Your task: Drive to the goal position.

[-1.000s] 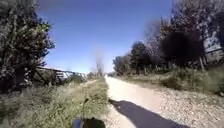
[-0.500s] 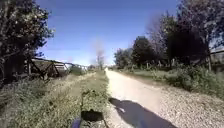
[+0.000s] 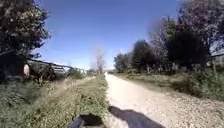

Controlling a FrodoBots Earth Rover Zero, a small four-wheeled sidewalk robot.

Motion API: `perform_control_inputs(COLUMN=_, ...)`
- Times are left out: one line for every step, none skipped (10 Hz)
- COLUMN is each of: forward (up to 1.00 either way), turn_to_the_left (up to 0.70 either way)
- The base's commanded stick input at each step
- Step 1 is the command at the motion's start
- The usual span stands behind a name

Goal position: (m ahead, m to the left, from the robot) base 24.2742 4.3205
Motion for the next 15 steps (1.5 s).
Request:
perform_control_inputs(forward=0.50, turn_to_the_left=0.00)
perform_control_inputs(forward=0.50, turn_to_the_left=0.00)
perform_control_inputs(forward=0.50, turn_to_the_left=0.00)
perform_control_inputs(forward=0.50, turn_to_the_left=0.00)
perform_control_inputs(forward=0.50, turn_to_the_left=0.00)
perform_control_inputs(forward=0.50, turn_to_the_left=0.00)
perform_control_inputs(forward=0.50, turn_to_the_left=0.00)
perform_control_inputs(forward=0.50, turn_to_the_left=0.00)
perform_control_inputs(forward=0.50, turn_to_the_left=0.00)
perform_control_inputs(forward=0.50, turn_to_the_left=0.00)
perform_control_inputs(forward=0.50, turn_to_the_left=0.00)
perform_control_inputs(forward=0.50, turn_to_the_left=0.00)
perform_control_inputs(forward=0.50, turn_to_the_left=0.00)
perform_control_inputs(forward=0.50, turn_to_the_left=0.00)
perform_control_inputs(forward=0.50, turn_to_the_left=0.00)
